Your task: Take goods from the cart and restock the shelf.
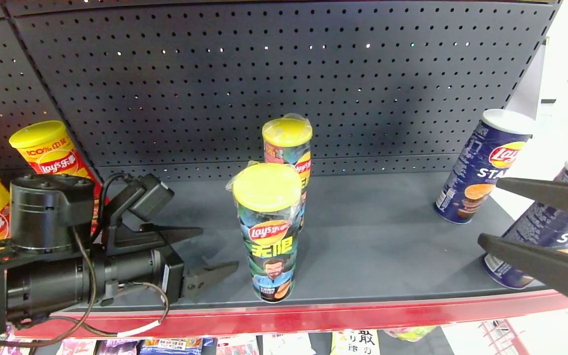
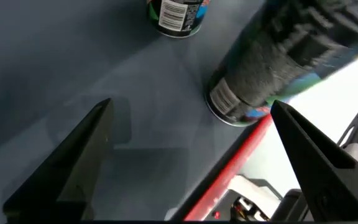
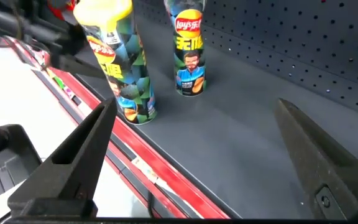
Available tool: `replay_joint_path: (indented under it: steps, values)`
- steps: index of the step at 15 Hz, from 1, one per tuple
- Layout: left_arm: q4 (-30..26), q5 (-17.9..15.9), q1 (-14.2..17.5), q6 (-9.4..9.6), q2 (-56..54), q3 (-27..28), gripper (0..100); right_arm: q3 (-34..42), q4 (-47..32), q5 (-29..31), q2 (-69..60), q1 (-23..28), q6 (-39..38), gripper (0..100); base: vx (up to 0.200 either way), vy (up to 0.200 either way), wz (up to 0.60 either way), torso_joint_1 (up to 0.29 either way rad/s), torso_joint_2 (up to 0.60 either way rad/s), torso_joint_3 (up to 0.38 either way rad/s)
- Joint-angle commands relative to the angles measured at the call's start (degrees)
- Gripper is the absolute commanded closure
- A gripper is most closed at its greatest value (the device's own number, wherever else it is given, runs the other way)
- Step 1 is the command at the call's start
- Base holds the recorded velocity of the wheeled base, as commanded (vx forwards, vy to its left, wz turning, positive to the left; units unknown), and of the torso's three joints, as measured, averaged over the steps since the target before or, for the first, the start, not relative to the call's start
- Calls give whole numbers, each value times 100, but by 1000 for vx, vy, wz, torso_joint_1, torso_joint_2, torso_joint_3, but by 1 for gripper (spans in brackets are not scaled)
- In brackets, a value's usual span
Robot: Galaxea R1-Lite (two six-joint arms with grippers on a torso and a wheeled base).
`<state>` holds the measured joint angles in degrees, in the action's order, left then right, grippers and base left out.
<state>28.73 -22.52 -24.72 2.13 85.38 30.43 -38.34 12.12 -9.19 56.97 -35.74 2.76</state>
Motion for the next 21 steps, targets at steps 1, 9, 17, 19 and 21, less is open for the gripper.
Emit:
replay_joint_path:
  steps: [1, 9, 17, 19, 21]
  values:
    - [9, -7, -6, -2, 251, 60, 0, -7, 1, -4, 43, -3, -3, 0, 0, 0, 0, 0, 0, 0]
    - [9, -25, -15, -2, 567, 420, 0, -77, 1, 5, 87, 41, -12, 0, 0, 0, 0, 0, 0, 0]
    - [9, -25, -15, -2, 717, 596, 0, -86, 1, 5, 122, 41, -12, 0, 0, 0, 0, 0, 0, 0]
    - [9, -25, -15, -2, 699, 578, 0, -86, 1, 5, 122, 41, -12, 0, 0, 0, 0, 0, 0, 0]
    - [1, -25, -6, -2, 602, 473, 0, -95, 1, 5, 122, 41, -12, 0, 0, 0, 0, 0, 0, 0]
